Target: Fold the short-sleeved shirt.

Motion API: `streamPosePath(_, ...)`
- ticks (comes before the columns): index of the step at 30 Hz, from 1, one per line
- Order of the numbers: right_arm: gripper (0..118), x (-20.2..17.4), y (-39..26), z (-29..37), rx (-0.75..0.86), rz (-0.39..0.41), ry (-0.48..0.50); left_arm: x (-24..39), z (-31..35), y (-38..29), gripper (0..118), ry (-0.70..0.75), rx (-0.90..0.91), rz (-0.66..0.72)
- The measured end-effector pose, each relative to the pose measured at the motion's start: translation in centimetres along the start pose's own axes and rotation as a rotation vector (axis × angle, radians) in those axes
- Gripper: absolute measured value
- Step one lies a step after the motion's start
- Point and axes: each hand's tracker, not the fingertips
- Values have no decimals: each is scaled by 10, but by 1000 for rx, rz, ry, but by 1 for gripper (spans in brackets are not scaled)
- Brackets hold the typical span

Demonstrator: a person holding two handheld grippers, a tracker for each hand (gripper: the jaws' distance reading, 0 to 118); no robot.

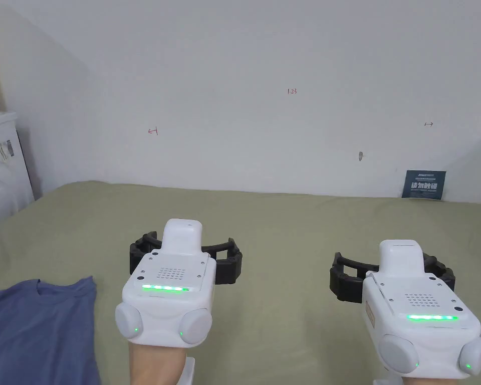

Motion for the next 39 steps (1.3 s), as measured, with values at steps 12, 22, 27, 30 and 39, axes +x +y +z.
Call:
streamPosePath(12,118,-2,-1,0,2,-1,1,-3,1,1,118,1,0,2)
streamPosePath(22,118,-4,-1,-1,5,-3,7,-4,0,0,118,6,-4,-2)
streamPosePath(27,118,-4,-1,0,6,-3,11,-4,1,-1,118,6,-3,-4)
streamPosePath(30,118,-5,-1,-1,3,-1,10,-4,1,-1,118,7,-6,-3)
streamPosePath(39,118,-4,-3,1,24,-6,-19,-3,2,-1,118,8,-4,-2)
